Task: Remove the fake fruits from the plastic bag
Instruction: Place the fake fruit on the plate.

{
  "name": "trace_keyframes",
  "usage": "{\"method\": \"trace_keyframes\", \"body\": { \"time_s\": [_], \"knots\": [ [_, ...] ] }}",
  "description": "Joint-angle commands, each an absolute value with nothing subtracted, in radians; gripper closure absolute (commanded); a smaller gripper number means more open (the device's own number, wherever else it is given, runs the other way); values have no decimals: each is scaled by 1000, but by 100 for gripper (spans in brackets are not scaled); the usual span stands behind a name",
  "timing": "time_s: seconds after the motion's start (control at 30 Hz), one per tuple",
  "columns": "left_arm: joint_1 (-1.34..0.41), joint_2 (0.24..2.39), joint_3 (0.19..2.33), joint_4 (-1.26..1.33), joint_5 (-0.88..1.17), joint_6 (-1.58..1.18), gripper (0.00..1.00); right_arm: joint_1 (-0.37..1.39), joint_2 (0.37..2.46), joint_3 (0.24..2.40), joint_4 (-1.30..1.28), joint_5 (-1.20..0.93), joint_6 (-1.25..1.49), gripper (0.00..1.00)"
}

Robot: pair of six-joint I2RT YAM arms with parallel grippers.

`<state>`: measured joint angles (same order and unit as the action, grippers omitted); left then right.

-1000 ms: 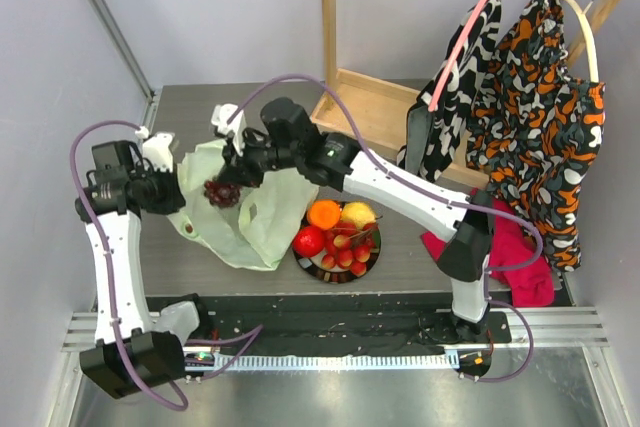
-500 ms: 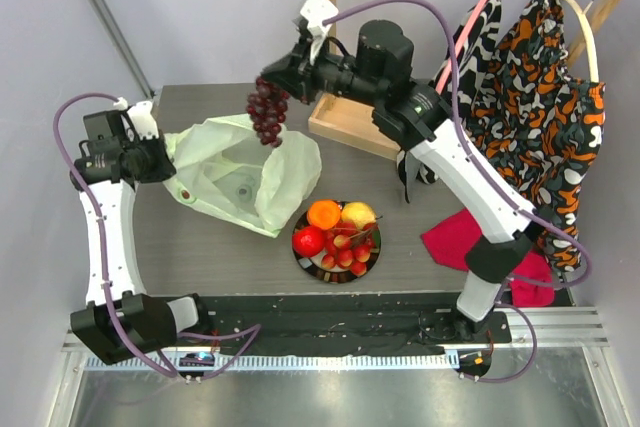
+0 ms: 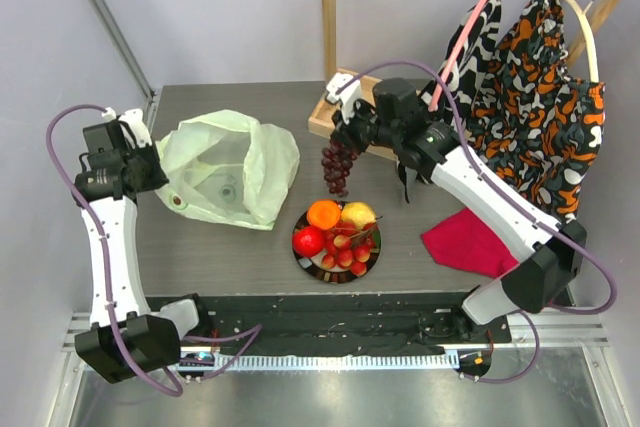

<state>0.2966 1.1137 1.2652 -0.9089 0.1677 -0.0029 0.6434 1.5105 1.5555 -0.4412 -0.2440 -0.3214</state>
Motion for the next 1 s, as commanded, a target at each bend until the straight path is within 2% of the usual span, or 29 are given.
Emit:
{"method": "trace_keyframes", "body": {
  "time_s": [0.0, 0.2, 0.97],
  "knots": [
    [295, 1088, 1236, -871, 155, -57, 100, 646, 1378, 1435, -390, -221, -403, 99],
    [296, 1062, 1212, -877, 160, -55, 100, 646, 1344, 1364, -391, -229, -408, 99],
    [307, 1040, 1184, -885, 155, -44, 100, 695, 1307, 1367, -423, -296, -365, 99]
  ]
}}
